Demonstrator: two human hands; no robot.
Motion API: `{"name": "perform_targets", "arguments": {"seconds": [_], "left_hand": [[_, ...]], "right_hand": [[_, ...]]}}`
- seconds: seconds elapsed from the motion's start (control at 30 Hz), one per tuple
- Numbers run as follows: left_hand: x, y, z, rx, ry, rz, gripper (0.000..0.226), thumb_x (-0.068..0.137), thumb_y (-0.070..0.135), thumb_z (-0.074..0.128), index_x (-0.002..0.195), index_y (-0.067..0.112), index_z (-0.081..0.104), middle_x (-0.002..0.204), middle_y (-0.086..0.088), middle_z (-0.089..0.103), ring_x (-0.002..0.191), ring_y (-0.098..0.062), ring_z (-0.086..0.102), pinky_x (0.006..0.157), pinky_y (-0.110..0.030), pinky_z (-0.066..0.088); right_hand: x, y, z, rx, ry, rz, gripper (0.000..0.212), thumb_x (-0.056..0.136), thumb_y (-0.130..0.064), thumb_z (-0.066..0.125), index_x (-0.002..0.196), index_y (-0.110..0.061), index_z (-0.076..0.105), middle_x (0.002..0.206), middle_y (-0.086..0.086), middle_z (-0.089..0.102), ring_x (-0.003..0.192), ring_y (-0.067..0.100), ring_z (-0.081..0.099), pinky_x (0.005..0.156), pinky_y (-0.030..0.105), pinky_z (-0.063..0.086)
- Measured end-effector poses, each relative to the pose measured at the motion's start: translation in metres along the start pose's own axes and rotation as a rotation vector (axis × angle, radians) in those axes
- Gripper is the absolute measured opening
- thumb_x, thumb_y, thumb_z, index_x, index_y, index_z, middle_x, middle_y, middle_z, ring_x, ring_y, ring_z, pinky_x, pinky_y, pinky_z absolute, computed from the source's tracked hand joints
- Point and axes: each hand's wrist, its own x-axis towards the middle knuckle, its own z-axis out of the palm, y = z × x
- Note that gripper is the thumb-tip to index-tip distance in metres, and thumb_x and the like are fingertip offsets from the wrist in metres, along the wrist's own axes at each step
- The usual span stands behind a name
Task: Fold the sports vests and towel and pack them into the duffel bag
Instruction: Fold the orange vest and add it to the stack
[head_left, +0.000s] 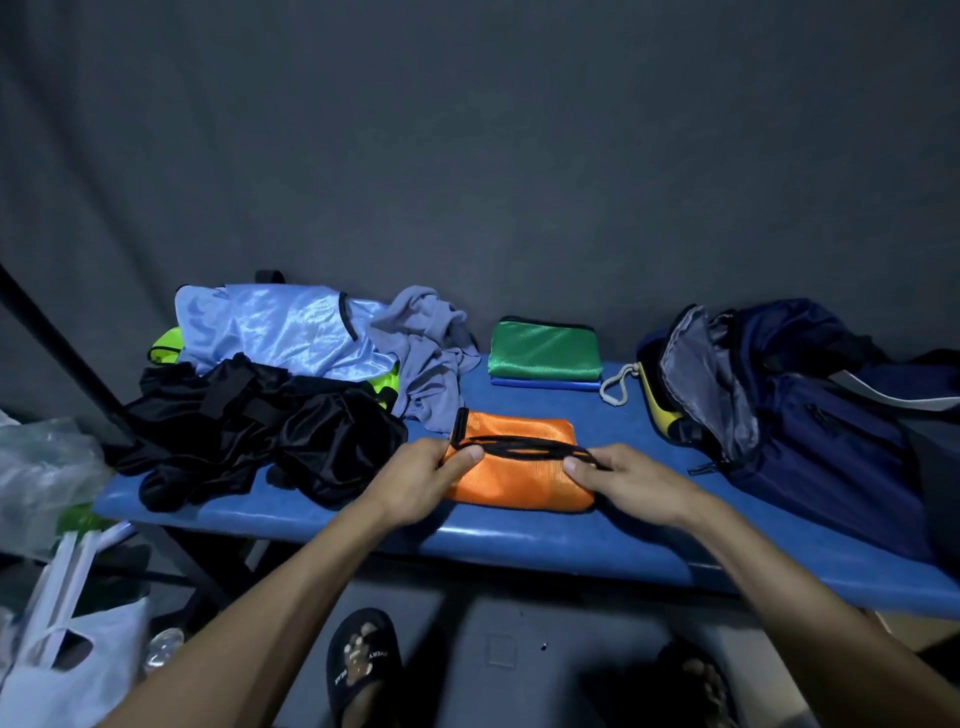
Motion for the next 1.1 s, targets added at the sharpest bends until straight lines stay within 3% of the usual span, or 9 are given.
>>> {"name": "perform_targets", "arguments": {"seconds": [0.1,0.23,0.33,0.5,0.67,0.77,0.93,1.1], "left_hand": [[0.017,-0.001,0.001,0.026,-0.034,-0.096,0.057,0.099,0.059,0.05,0.06,0.02,0.033,0.051,0.008,0.036,0.048,-0.011,0.038,0.057,-0.034,0.034],[0.032,-0.001,0.0,0.096,-0.068,-0.193,0.06,0.098,0.067,0.044,0.063,0.018,0.036,0.056,0.002,0.044,0.052,-0.017,0.046,0.059,-0.035,0.038],[0.039,0.0,-0.001,0.117,-0.076,-0.267,0.061,0.096,0.069,0.044,0.065,0.017,0.04,0.059,0.001,0.049,0.056,-0.018,0.052,0.06,-0.034,0.04],[0.046,0.003,-0.004,0.083,-0.034,-0.294,0.061,0.095,0.069,0.049,0.06,0.019,0.041,0.051,0.006,0.048,0.049,-0.013,0.051,0.054,-0.03,0.038],[0.051,0.006,0.005,0.062,0.107,-0.255,0.061,0.098,0.065,0.045,0.058,0.019,0.041,0.053,0.004,0.048,0.052,-0.018,0.052,0.054,-0.034,0.037],[0.051,0.004,0.01,0.032,0.183,-0.246,0.062,0.097,0.067,0.041,0.059,0.019,0.04,0.053,0.004,0.049,0.053,-0.021,0.055,0.054,-0.034,0.037],[0.047,0.006,0.017,0.109,0.298,-0.197,0.06,0.097,0.068,0.032,0.063,0.019,0.037,0.056,0.004,0.049,0.058,-0.02,0.053,0.057,-0.037,0.032],[0.041,0.003,0.019,0.078,0.342,-0.16,0.055,0.098,0.065,0.033,0.067,0.02,0.037,0.055,0.003,0.048,0.056,-0.016,0.052,0.056,-0.036,0.031]], "right_hand": [[0.013,0.005,-0.005,-0.157,0.117,-0.061,0.036,0.102,-0.046,0.054,0.078,-0.019,0.059,0.076,-0.008,0.056,0.068,0.006,0.052,0.069,0.028,0.04],[0.028,0.015,-0.009,-0.21,0.243,-0.21,0.016,0.096,-0.037,0.067,0.108,-0.026,0.07,0.092,-0.008,0.061,0.081,0.009,0.059,0.076,0.032,0.048],[0.038,0.018,-0.01,-0.23,0.279,-0.295,0.004,0.096,-0.033,0.068,0.098,-0.03,0.069,0.087,-0.011,0.065,0.081,0.009,0.06,0.072,0.034,0.05],[0.052,0.017,-0.019,-0.3,0.245,-0.323,0.012,0.101,-0.032,0.059,0.091,-0.032,0.065,0.088,-0.018,0.066,0.087,0.003,0.06,0.078,0.036,0.051],[0.061,0.012,-0.027,-0.323,0.198,-0.328,0.036,0.099,-0.059,0.044,0.106,-0.032,0.067,0.1,-0.019,0.067,0.095,0.002,0.059,0.083,0.026,0.047],[0.069,0.013,-0.025,-0.363,0.194,-0.309,0.027,0.102,-0.05,0.05,0.111,-0.03,0.067,0.103,-0.017,0.065,0.097,0.001,0.055,0.087,0.027,0.045],[0.08,0.009,-0.024,-0.159,0.17,-0.211,0.024,0.101,-0.048,0.054,0.095,-0.029,0.069,0.082,-0.011,0.065,0.077,0.003,0.059,0.07,0.024,0.044],[0.087,0.013,-0.028,-0.073,0.016,-0.101,0.029,0.097,-0.055,0.058,0.091,-0.028,0.069,0.087,-0.007,0.07,0.08,0.007,0.065,0.078,0.036,0.051]]}}
